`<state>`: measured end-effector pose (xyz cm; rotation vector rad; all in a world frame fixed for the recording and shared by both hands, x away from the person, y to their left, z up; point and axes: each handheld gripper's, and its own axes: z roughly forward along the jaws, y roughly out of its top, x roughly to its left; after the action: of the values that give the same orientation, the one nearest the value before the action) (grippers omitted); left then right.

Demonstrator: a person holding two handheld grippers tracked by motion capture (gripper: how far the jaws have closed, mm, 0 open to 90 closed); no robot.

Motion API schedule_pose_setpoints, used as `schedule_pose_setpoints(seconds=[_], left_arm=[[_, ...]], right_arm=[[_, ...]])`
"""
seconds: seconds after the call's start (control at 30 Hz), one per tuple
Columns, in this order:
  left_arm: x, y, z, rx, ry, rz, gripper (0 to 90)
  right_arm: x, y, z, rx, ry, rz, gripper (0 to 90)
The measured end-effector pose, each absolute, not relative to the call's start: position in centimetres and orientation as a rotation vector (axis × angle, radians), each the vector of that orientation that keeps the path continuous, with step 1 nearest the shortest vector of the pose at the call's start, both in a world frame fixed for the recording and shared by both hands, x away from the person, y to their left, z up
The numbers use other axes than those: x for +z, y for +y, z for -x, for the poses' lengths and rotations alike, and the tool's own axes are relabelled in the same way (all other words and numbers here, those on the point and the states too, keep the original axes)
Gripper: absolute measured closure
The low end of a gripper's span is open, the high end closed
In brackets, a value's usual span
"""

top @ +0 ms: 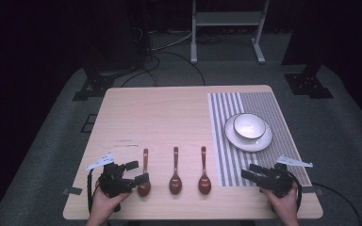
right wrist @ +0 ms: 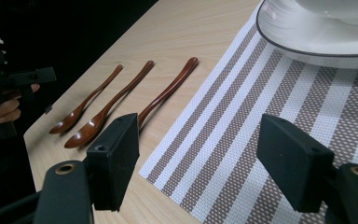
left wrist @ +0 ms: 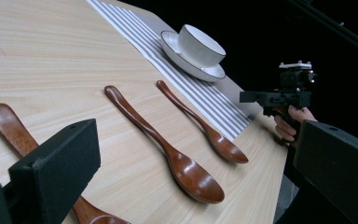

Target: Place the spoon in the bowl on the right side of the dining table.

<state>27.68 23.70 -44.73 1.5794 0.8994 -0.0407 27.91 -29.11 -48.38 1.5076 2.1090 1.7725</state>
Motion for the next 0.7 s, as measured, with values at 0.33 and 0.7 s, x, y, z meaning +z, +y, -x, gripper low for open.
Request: schedule_pose_setpoints(seconds=[0.33,0.7], left_arm=[[-44.6,23.3,-27.5,-0.053,0.893,-1.57,0.0],[-44.7,22.2,-27.2,-0.075,0.879,-1.588,0.0]], right_arm=[[-47.6,-28.3,-28.8,1.755,2.16,-1.479,28.5],[-47.0,-27.4,-29.8,1.74,2.199,-1.46,28.5]])
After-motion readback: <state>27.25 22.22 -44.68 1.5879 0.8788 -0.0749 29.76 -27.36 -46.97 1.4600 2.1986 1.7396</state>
